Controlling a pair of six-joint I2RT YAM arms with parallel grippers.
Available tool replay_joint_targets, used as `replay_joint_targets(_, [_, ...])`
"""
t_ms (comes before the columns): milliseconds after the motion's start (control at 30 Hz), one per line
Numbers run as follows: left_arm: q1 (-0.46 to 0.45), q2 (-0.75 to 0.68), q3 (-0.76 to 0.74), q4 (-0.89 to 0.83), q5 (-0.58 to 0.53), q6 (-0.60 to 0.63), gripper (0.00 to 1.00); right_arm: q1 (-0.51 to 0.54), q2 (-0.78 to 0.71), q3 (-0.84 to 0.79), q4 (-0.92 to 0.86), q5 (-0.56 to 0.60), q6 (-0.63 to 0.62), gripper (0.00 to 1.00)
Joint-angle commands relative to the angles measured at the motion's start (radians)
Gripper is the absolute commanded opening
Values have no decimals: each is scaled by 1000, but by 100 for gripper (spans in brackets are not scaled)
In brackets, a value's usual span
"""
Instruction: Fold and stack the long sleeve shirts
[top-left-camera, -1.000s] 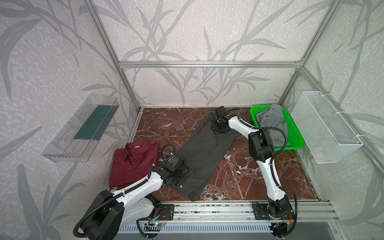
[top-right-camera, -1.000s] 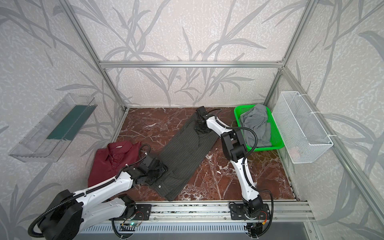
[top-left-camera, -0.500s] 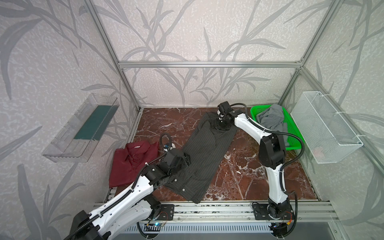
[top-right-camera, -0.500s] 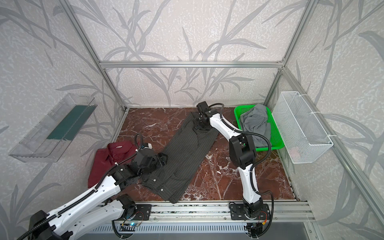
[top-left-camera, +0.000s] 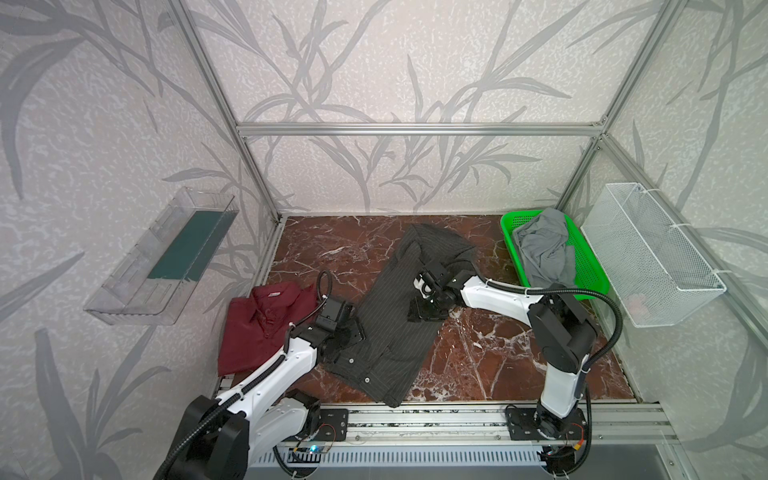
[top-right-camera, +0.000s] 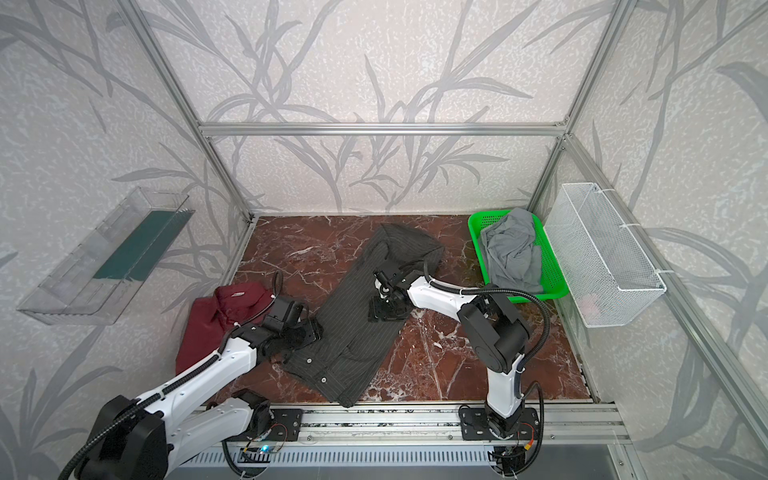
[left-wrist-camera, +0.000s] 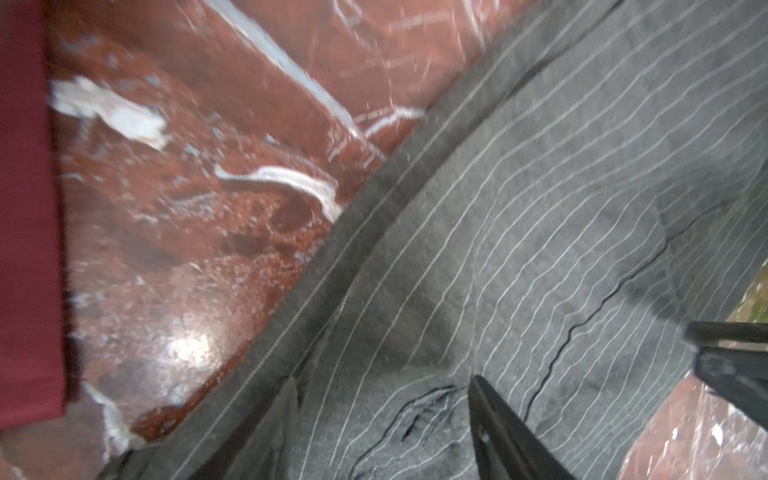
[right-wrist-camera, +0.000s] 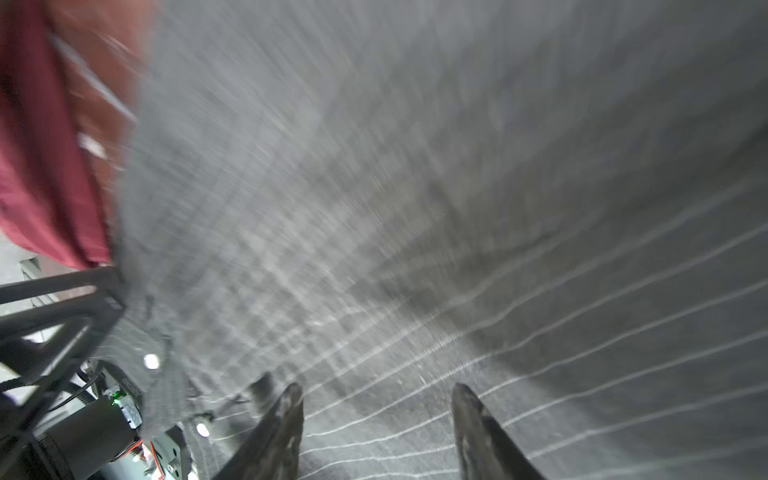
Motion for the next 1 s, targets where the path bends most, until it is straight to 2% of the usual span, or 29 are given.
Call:
replay_joint_targets(0, [4,10,-52,56,72,-16,61,-29,4,-21,83,6,81,57])
replay_joint_targets(133, [-2,17,-94,52,124,-46,58,-86,25,-32,70,35,70,57])
replay_joint_targets(267, [-36,-36,-168,101,163,-159,56,-165,78,-1,34,52,34,57])
replay_joint_targets(467, [-240,-77,-218,193,99,-381,56,-209,146,112,-46,165,-44,57])
replay_joint_targets(567, [-305,-70,-224,250,87,-450,56,-232,203,180,-73,172,-58,57])
replay_joint_targets(767, [-424,7,-163,317,20,-476,56,-250,301,346,-123,197,-108,57])
replay_joint_targets(833, [-438,54,-141,356,20,-473,57,-250,317,407,-150,209,-136,58])
replay_joint_targets(900, [-439,78,-110,347,25,-448,61,-252,307,438,-167,207,-164,58])
replay_joint_targets(967, [-438,52,-63,252,-4,-400,68,-253,255,418,-159,204,-179,59])
